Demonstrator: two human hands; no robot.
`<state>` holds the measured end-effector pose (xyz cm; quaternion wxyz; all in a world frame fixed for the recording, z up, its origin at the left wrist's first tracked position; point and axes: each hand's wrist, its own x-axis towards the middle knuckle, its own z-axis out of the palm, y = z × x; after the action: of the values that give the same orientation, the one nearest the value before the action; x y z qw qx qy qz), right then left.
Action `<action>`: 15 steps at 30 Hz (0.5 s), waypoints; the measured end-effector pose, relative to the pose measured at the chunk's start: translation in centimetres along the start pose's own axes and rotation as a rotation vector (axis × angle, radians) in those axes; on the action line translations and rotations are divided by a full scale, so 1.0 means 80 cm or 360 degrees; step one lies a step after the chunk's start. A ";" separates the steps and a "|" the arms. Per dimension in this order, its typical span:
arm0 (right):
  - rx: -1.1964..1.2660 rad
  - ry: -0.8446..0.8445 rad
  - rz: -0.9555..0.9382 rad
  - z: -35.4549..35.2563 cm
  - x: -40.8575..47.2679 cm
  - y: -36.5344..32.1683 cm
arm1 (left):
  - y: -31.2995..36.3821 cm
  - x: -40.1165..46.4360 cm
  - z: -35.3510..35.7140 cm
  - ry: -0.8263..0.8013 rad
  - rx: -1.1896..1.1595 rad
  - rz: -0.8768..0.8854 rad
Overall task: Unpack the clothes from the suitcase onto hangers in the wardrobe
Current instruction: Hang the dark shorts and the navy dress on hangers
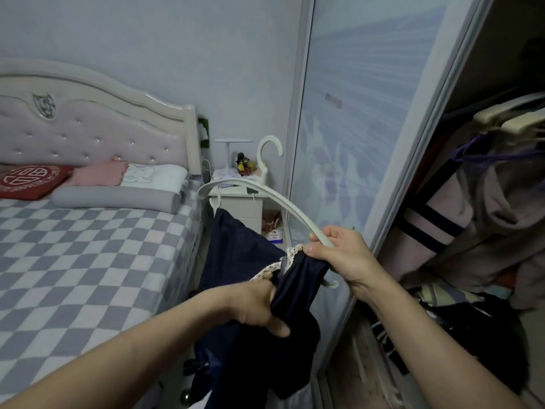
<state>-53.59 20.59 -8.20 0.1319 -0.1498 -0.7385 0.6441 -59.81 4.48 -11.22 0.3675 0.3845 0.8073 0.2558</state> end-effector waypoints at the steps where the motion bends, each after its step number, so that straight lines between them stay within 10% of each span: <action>1: -0.0013 -0.0001 -0.0010 0.005 0.000 0.000 | -0.001 -0.002 0.006 -0.0121 -0.0026 -0.0060; 8: -0.0067 -0.0049 -0.0078 0.022 0.001 0.016 | 0.001 -0.011 -0.028 0.0399 -0.1243 0.0105; 15: -0.0064 -0.0326 -0.0049 0.038 -0.009 0.030 | 0.022 -0.010 -0.018 0.0719 -0.1233 0.0118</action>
<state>-53.94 17.84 -10.99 0.0626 -0.0742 -0.7631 0.6389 -59.88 4.63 -8.82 0.2893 0.1816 0.6976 0.6298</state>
